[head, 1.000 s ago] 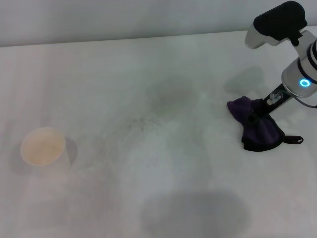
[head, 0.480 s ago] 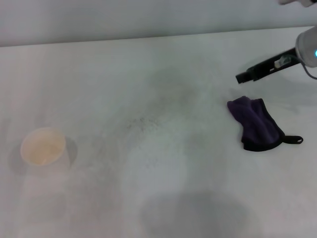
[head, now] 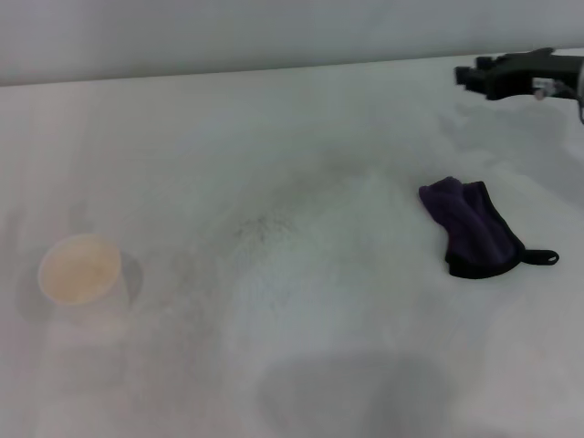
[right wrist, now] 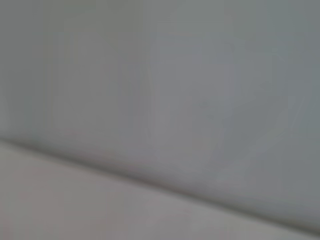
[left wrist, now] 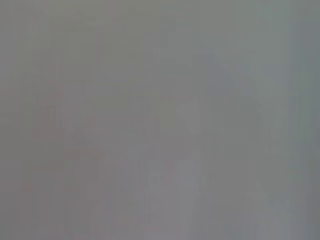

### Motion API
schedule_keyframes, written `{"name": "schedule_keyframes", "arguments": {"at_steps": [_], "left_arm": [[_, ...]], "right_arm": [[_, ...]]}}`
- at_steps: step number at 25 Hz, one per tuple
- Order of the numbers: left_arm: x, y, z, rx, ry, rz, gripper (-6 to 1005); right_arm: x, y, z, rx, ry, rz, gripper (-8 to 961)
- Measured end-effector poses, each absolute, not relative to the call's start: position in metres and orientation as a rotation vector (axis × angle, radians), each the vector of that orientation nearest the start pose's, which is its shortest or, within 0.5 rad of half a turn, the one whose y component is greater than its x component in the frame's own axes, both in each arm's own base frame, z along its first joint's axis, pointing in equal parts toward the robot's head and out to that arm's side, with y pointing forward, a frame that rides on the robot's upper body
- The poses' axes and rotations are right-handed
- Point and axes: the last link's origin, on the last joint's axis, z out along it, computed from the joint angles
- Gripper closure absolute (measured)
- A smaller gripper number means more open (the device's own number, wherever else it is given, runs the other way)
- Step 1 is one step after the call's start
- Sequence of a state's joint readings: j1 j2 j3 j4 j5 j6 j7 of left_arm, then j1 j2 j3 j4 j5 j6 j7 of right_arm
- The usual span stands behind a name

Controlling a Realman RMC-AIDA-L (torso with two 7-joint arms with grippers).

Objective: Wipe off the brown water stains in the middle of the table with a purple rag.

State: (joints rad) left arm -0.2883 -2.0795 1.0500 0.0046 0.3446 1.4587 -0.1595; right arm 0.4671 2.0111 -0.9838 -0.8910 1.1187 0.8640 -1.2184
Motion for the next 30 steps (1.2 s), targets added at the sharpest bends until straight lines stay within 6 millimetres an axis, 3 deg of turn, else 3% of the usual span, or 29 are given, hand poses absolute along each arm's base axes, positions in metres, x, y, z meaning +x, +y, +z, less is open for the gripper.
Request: {"name": "schedule_keyframes", "arguments": {"at_steps": [6, 11, 20, 29, 30], "left_arm": [[-0.375, 0.259, 0.028, -1.439, -0.431, -0.641, 108], [-0.379, 0.259, 0.031, -1.410, -0.446, -0.631, 107], [-0.381, 0.258, 0.032, -1.392, -0.456, -0.625, 107], [-0.382, 0.255, 0.031, -1.393, -0.457, -0.610, 107], [-0.382, 0.255, 0.032, -1.394, -0.453, -0.606, 107]], "right_arm": [[0.336, 0.392, 0.063, -1.943, 0.899, 0.471, 590], [0.359, 0.379, 0.056, -1.847, 0.868, 0.518, 589], [0.357, 0.342, 0.038, -1.799, 0.545, 0.646, 586], [0.359, 0.337, 0.031, -1.777, 0.543, 0.642, 521], [0.359, 0.337, 0.030, -1.775, 0.547, 0.643, 475]]}}
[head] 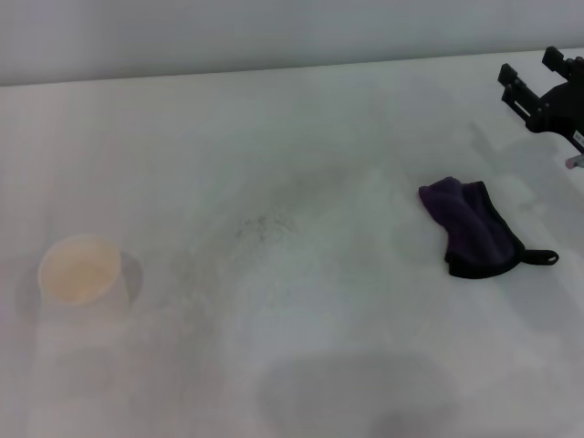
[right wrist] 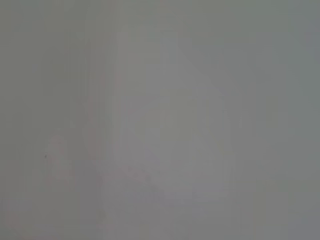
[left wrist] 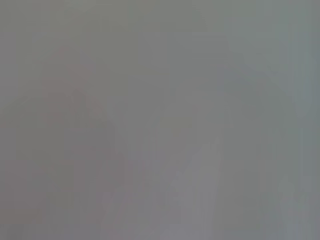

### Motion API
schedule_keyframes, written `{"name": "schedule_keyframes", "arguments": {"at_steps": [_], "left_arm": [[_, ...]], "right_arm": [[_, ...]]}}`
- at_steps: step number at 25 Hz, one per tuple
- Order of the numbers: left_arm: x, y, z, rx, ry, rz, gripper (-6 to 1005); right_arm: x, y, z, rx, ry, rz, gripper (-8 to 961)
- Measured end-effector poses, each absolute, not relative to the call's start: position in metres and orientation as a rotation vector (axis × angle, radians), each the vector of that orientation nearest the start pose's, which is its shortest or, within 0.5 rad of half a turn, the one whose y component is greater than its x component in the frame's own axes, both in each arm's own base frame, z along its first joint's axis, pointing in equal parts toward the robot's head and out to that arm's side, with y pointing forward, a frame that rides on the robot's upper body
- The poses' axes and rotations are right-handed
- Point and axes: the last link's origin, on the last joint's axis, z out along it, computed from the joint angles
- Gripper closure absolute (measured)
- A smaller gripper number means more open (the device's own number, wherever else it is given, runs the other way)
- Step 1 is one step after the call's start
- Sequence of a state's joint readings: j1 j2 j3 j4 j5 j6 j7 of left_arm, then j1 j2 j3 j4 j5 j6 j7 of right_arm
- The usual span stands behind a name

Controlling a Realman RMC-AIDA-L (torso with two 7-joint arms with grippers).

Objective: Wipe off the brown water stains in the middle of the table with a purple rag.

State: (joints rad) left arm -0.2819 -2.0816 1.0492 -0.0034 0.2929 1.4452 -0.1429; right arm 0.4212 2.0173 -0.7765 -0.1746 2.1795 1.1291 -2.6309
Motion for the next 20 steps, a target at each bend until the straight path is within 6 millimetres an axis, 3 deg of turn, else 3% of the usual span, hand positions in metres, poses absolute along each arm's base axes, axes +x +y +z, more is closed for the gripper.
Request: {"name": "schedule_keyframes", "arguments": {"at_steps": [4, 7, 20], "left_arm": [[-0.383, 0.254, 0.031, -1.392, -0.449, -0.598, 107], [-0.384, 0.254, 0.032, -1.382, -0.455, -0.596, 108], [-0.382, 0.252, 0.024, -1.411, -0.468, -0.600, 108]], "right_arm": [[0.361, 0.333, 0.024, -1.781, 0.557, 0.630, 293], [0.361, 0.332, 0.020, -1.794, 0.531, 0.596, 103], [0.367, 0.324, 0.019, -1.790, 0.525, 0.567, 105]]}}
